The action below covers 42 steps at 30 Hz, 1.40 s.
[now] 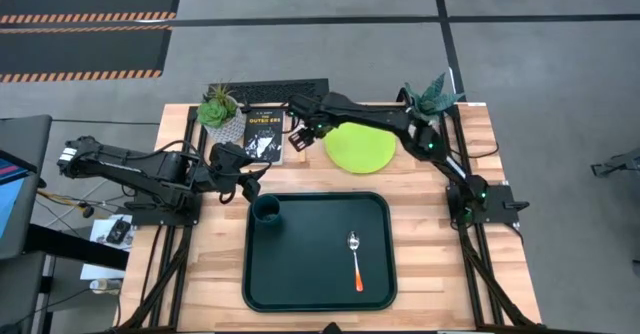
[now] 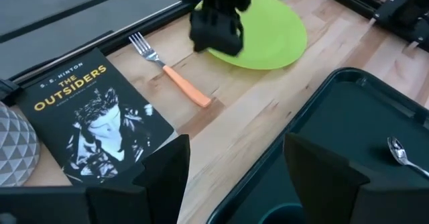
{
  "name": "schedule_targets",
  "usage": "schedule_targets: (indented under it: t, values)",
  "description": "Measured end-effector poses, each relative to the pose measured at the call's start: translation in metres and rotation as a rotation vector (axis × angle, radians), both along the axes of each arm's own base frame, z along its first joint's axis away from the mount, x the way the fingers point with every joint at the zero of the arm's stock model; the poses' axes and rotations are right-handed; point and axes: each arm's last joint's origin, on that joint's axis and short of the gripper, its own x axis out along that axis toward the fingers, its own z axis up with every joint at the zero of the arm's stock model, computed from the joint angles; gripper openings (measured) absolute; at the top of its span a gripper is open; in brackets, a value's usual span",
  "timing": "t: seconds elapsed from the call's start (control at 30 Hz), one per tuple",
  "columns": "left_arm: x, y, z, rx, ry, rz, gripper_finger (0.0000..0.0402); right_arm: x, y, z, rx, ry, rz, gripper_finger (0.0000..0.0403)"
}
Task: Pick and place plate/cup/fork/spoon on tray
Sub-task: Put the fork onto the black tray
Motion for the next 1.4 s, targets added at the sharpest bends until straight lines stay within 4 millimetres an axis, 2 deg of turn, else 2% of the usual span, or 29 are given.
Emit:
schedule_targets:
  t: [0.13, 0.27, 0.4, 0.57, 0.83, 1.2, 1.4]
  values:
    - [0.000, 0.000, 0.000, 0.004, -0.001, 0.003, 0.0229, 0.009, 0.006, -0.023, 0.026, 0.037, 0.001, 0.0226]
    - [0.000, 0.000, 0.000, 0.007, -0.002, 0.006, 0.0229, 0.012, 0.007, -0.026, 0.030, 0.005, -0.078, 0.0228]
    - [0.000, 0.000, 0.000, 0.008, -0.003, 0.006, 0.0229, 0.016, 0.015, -0.044, 0.038, 0.045, -0.135, 0.0228]
    - [0.000, 0.000, 0.000, 0.004, -0.002, 0.003, 0.0229, 0.027, 0.031, -0.040, -0.003, -0.016, -0.170, 0.0228]
    - [0.000, 0.000, 0.000, -0.012, 0.000, -0.012, 0.0229, 0.032, 0.032, -0.065, -0.032, 0.016, -0.218, 0.0225]
    - [0.000, 0.000, 0.000, -0.013, 0.000, -0.012, 0.0229, 0.031, 0.034, -0.063, -0.039, 0.030, -0.207, 0.0209]
    - [0.000, 0.000, 0.000, -0.012, 0.000, -0.012, 0.0229, 0.030, 0.035, -0.063, -0.018, 0.048, -0.190, 0.0157]
